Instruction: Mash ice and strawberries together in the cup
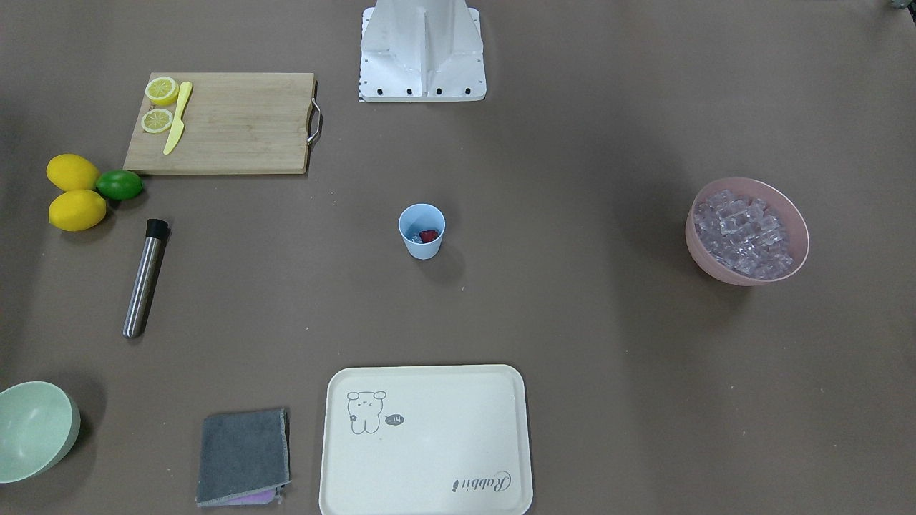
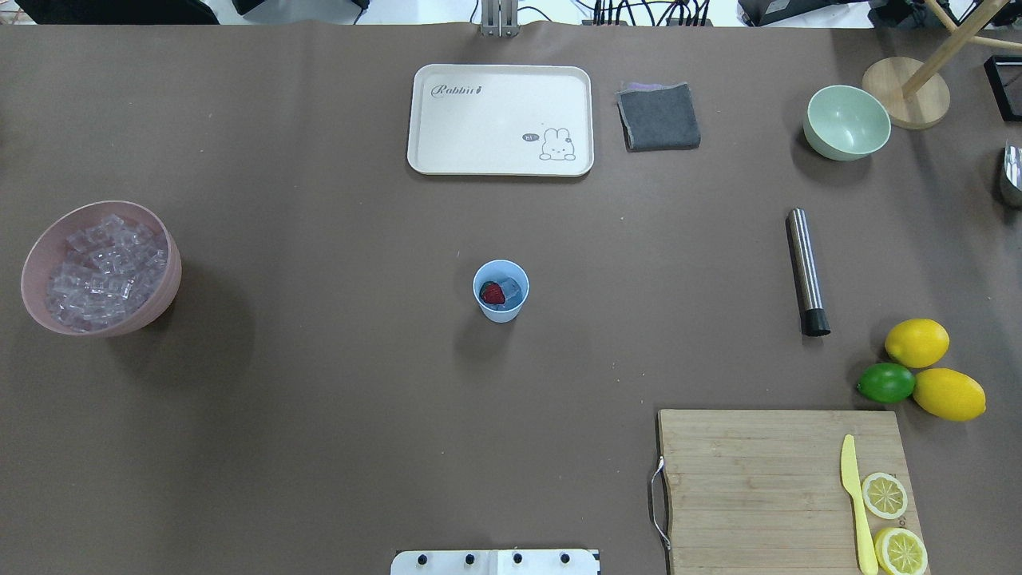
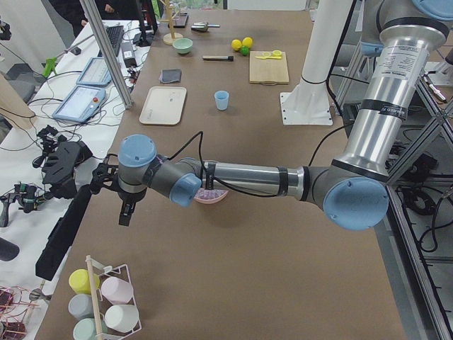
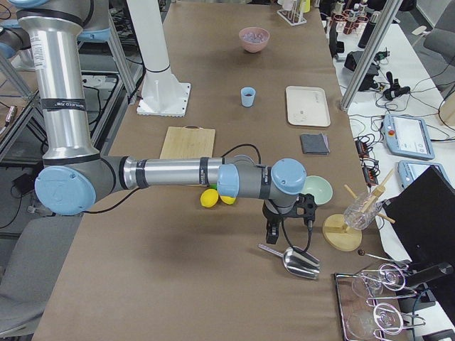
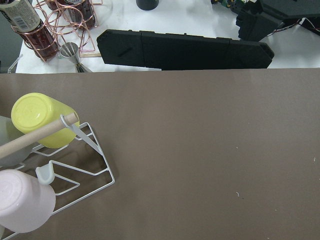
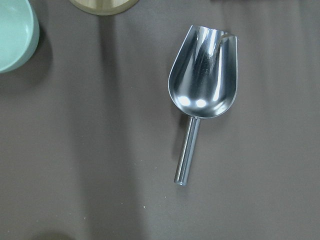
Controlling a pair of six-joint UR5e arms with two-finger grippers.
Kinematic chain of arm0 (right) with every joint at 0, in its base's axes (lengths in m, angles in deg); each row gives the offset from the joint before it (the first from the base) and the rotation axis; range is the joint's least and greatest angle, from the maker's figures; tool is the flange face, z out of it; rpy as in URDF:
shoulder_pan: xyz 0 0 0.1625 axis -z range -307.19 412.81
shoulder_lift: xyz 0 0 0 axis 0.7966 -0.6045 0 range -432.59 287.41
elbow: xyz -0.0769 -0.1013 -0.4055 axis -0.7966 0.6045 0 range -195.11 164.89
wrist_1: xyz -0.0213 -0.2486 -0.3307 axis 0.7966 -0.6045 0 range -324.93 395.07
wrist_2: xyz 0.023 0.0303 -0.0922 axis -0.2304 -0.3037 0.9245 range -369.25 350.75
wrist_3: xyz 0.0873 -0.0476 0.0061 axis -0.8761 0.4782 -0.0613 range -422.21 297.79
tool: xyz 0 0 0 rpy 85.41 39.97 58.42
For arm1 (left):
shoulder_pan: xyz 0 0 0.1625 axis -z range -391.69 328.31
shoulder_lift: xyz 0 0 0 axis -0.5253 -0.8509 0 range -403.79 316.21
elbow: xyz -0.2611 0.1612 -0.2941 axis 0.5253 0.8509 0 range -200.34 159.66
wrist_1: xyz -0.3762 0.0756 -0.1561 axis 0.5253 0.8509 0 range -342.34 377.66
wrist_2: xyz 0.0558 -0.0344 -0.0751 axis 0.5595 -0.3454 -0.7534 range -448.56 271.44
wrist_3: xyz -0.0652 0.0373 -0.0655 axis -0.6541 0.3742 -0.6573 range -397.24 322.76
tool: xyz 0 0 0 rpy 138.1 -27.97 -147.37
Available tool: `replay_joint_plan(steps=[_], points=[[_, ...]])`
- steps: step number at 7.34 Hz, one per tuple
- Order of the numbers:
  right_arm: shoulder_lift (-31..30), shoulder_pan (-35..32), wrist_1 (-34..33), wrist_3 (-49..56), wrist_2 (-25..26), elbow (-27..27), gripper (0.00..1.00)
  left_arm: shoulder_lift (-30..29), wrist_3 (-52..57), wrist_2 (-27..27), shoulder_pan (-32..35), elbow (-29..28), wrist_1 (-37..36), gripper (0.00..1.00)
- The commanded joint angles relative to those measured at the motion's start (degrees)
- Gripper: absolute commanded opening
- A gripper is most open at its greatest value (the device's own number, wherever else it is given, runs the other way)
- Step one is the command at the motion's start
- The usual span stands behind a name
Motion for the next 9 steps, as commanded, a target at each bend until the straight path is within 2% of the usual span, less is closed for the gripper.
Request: replay_joint_plan(steps=[1,3,4,5,9], points=[[-1.12,-0.11,-2.73,0.35,1.27,-2.43,1.0,0.15,-0.51,0.0,-2.06,-0.14,-0.13,0.98],[-1.65,-0.11,-2.91,0.26,1.1,-3.84,1.0,1.73,-0.16,-0.09,-2.07,0.47,0.39,0.98],[-1.83,-0.11,-2.91,0.26,1.01,-4.1,1.0,2.69,0.1,-1.74,-2.07,0.74,0.48,0.98],[-1.92,-0.11,-3.0,0.17,1.01,-4.27,1.0,4.18,0.19,-5.59,-1.72,1.17,0.57,0.98],[-1.83,-0.11,-2.91,0.09,0.92,-4.98,1.0,17.88,1.95,-5.8,0.03,13.11,0.57,0.98]])
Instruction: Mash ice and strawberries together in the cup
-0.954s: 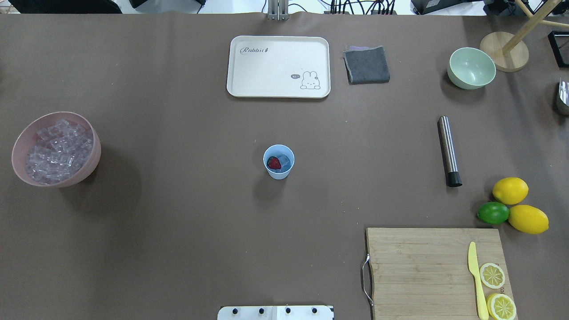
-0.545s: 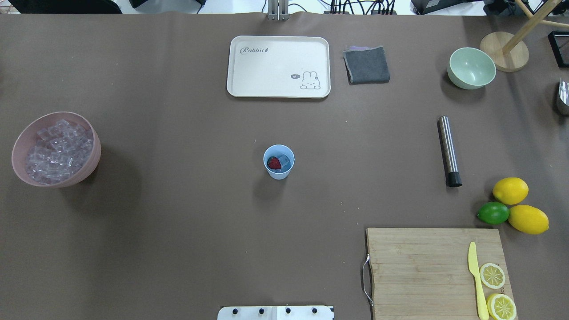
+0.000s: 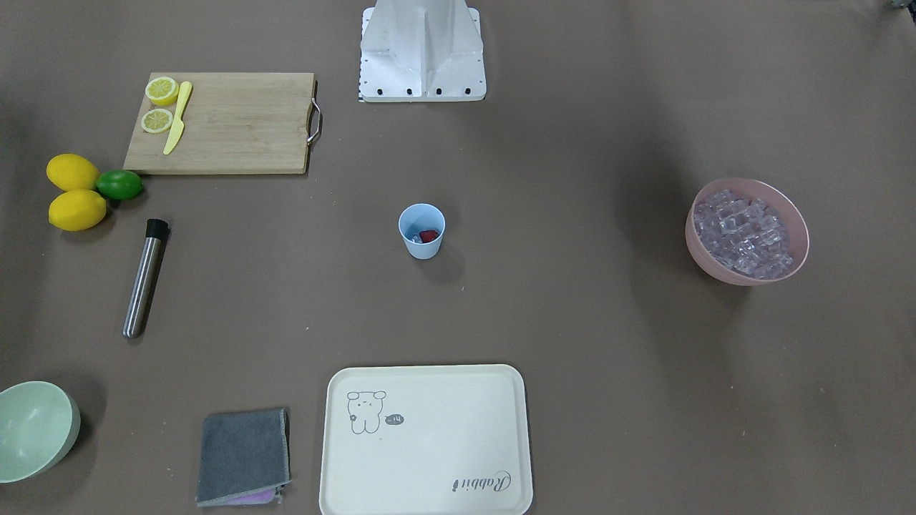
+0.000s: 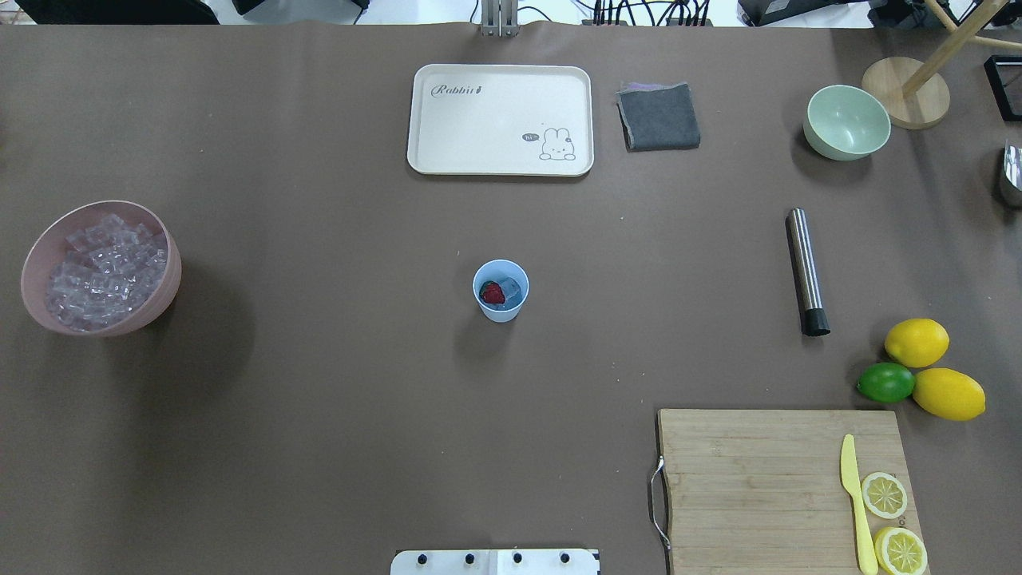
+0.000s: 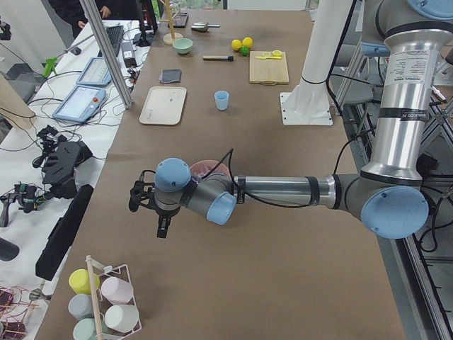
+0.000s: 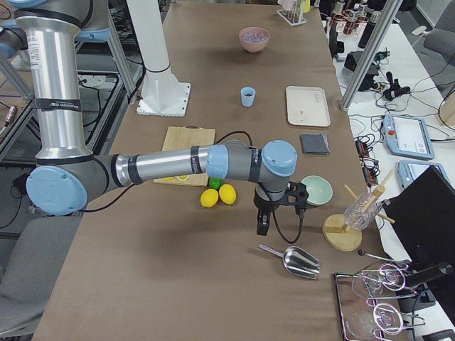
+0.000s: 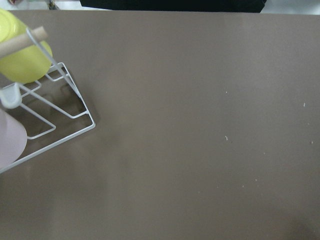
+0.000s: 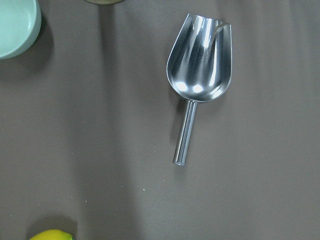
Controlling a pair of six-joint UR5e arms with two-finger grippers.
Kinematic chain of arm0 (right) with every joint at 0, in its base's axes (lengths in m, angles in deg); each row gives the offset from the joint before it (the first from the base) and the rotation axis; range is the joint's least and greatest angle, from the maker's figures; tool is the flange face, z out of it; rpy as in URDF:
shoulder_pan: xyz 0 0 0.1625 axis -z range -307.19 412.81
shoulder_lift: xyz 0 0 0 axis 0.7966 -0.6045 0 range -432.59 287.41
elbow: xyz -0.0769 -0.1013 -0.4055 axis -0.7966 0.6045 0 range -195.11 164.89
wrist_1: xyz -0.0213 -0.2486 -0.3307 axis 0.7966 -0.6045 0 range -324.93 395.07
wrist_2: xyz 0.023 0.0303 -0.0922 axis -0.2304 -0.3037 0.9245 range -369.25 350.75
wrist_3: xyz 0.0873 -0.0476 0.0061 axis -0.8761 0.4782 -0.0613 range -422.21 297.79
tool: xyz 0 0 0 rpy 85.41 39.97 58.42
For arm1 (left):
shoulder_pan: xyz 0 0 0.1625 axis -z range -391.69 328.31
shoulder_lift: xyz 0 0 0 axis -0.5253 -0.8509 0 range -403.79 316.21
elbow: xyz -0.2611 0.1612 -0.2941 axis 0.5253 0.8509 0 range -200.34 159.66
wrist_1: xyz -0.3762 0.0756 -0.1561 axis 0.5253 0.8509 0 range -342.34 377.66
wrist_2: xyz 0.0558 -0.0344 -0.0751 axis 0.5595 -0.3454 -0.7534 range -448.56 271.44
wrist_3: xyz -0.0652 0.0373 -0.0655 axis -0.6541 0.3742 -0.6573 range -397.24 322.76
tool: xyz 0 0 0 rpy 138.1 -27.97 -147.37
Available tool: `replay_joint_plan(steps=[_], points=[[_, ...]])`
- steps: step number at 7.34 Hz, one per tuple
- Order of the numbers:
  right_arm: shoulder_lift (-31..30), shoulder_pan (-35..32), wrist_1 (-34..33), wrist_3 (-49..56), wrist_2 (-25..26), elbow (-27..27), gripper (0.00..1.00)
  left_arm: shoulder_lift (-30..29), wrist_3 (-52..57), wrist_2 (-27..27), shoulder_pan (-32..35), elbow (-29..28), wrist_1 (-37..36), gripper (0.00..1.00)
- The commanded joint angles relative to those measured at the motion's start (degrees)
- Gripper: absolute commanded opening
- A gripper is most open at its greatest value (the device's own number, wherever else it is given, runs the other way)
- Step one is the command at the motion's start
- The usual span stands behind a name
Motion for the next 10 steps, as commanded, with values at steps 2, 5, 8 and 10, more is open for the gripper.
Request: replay_joint_plan(steps=[2,5,8,10], points=[[-0.12,0.0,0.05,-0.42,0.0,-0.32,1.0,4.53,0.18,-0.61,0.59,4.17,-0.45,0.98],[-0.64,0.09,0.05,-0.42,-0.18,-0.67,1.0,4.88,0.26,-0.43,0.59,4.26,-0.45,0.98],[-0.64,0.09,0.05,-0.59,-0.18,-0.67,1.0,5.92,0.96,-0.43,0.59,4.6,-0.36,0.98],[-0.47,0.44,0.13,-0.68,-0.01,-0.58,1.0,5.93,0.97,-0.26,0.5,4.35,-0.36,0.98]])
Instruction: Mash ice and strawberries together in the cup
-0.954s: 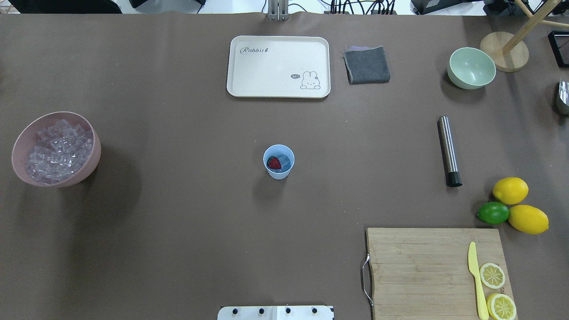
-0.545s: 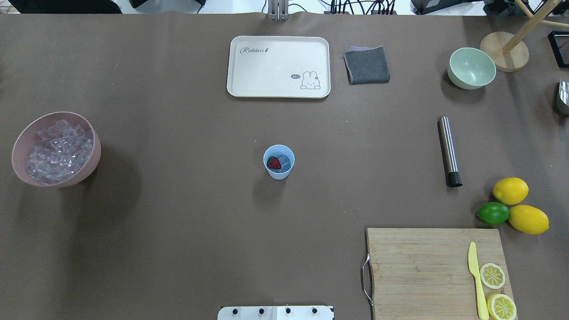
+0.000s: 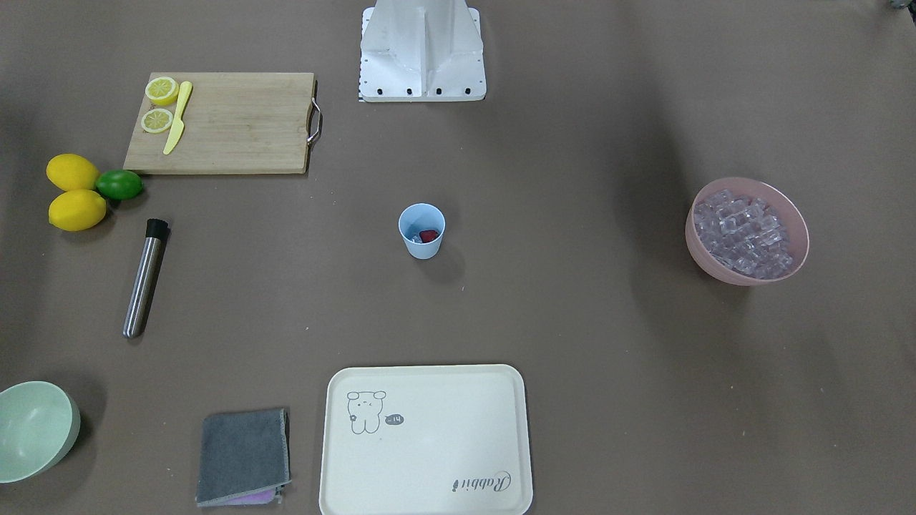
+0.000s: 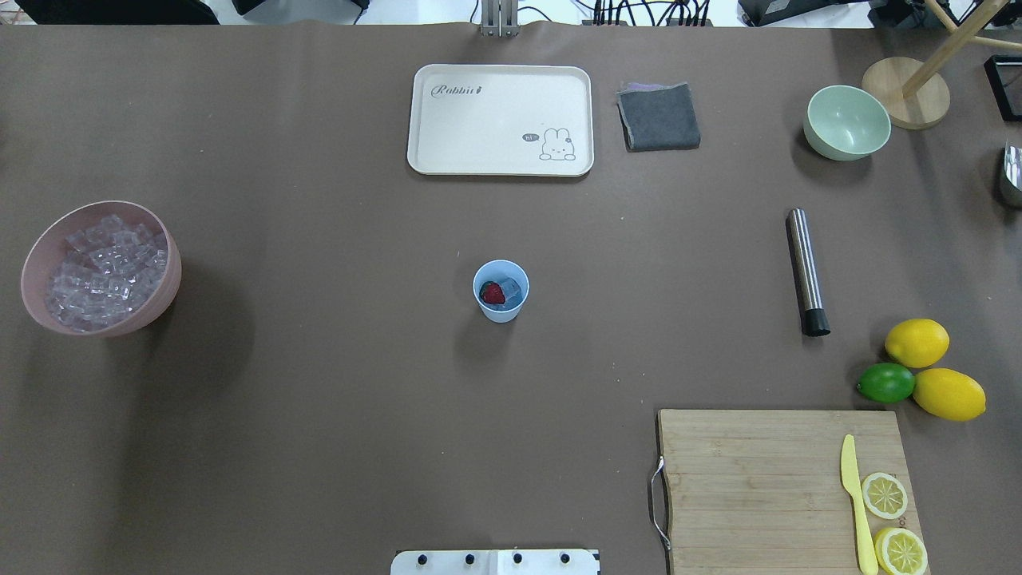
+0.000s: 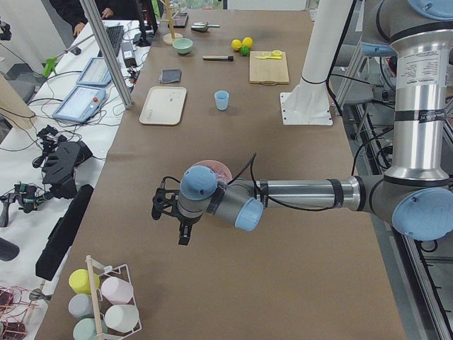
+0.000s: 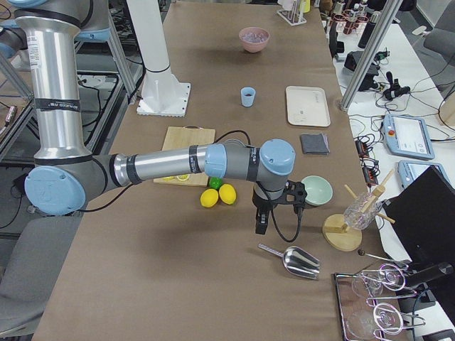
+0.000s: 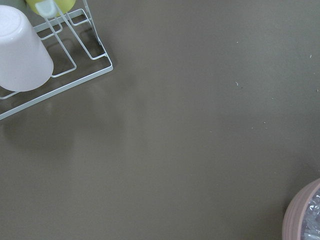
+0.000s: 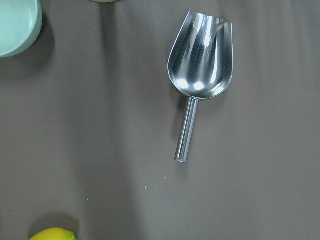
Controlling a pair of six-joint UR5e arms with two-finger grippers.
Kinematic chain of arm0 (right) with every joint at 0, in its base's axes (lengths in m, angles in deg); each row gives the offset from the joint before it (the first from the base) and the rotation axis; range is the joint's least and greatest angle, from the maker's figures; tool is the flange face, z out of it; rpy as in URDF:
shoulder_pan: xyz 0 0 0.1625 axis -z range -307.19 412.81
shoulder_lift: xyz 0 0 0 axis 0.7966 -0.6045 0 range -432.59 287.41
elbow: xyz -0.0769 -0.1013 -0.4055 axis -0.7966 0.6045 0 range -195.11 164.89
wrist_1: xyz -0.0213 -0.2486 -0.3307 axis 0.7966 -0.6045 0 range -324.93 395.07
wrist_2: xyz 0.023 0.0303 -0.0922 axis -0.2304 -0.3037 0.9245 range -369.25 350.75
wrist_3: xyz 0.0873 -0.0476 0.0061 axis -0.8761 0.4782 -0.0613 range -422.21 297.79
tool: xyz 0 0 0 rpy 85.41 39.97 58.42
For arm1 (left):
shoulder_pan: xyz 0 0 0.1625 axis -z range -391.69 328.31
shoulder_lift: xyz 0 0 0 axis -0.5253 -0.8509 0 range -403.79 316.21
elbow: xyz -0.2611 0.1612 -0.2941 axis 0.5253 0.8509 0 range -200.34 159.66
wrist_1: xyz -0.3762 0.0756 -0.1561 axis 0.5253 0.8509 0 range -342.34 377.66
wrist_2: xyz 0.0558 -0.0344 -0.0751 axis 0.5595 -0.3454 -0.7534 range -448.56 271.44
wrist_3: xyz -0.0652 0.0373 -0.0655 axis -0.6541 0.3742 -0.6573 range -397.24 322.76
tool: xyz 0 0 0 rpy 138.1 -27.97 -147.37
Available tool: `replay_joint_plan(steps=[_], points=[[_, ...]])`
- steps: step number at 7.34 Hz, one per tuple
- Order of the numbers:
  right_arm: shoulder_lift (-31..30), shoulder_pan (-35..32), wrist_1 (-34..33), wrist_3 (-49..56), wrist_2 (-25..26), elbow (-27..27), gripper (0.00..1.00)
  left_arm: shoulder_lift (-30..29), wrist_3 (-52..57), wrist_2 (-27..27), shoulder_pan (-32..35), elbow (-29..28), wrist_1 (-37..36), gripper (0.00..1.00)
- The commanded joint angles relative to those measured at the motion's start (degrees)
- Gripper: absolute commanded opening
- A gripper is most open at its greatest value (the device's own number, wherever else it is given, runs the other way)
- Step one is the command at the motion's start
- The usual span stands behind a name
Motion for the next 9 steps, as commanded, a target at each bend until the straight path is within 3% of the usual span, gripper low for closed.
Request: replay_joint_plan(steps=[1,9], points=[[0.27,0.66,0.42,0.0,0.19,-0.09,1.0,0.13,0.06,0.3,-0.03,-0.04,0.0,0.98],[0.01,3.91,0.51,-4.74,1.5,-1.15,1.0,-1.36,1.55,2.59,0.5,-1.63,0.0,0.98]])
